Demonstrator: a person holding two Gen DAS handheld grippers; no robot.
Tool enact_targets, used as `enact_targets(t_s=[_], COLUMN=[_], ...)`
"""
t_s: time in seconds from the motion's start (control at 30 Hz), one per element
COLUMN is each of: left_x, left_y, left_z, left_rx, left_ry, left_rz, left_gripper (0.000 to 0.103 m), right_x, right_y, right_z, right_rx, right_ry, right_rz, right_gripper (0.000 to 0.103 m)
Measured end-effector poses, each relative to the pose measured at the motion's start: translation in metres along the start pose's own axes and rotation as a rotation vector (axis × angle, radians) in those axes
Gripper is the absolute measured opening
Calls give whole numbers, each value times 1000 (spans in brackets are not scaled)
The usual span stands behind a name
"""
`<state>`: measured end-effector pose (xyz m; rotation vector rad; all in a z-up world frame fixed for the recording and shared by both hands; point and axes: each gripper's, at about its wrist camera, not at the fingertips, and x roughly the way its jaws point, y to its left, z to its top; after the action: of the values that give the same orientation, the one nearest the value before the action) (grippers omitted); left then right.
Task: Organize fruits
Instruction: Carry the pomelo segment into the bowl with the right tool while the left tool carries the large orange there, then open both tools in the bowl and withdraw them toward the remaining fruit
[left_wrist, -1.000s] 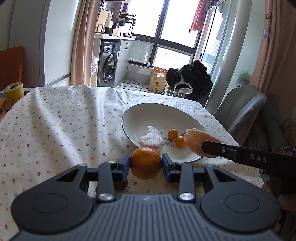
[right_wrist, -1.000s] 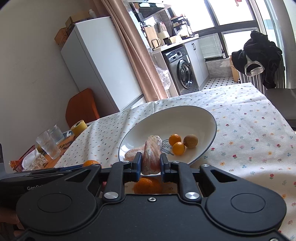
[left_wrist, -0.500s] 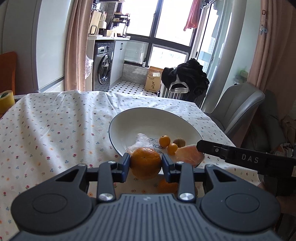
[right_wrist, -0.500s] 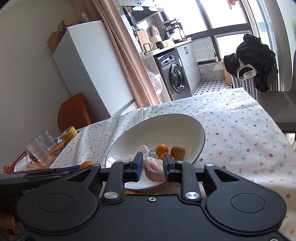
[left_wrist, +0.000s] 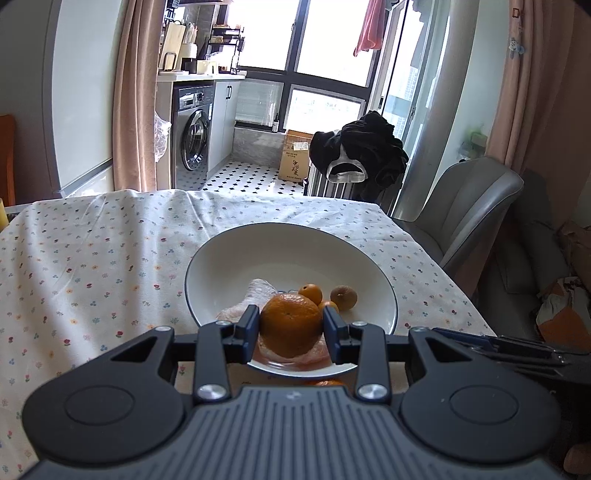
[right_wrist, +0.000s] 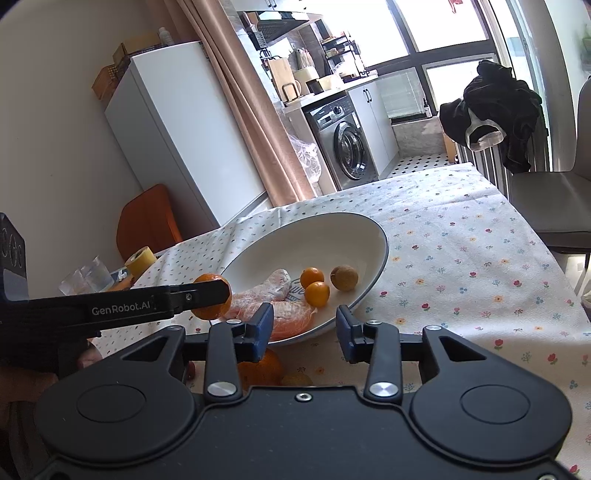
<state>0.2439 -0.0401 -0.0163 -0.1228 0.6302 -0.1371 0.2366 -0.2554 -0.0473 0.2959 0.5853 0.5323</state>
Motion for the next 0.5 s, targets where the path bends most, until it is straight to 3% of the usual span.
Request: enact_targets(t_s=[0.23, 0.4, 0.5], left_x=[9, 0, -8], left_y=[-3, 1, 9], left_z=[4, 6, 6], left_rx=[-8, 0, -16], left_ry=[6, -22, -25], left_rz=[7, 29, 43], left_gripper=[36, 48, 50], right_x=[-7, -6, -4], right_y=[-4, -6, -4], right_z=[-1, -4, -6], right_rx=[5, 13, 15], right_ry=[-4, 4, 11], right_rz=[-18, -24, -19], right_gripper=[44, 48, 48])
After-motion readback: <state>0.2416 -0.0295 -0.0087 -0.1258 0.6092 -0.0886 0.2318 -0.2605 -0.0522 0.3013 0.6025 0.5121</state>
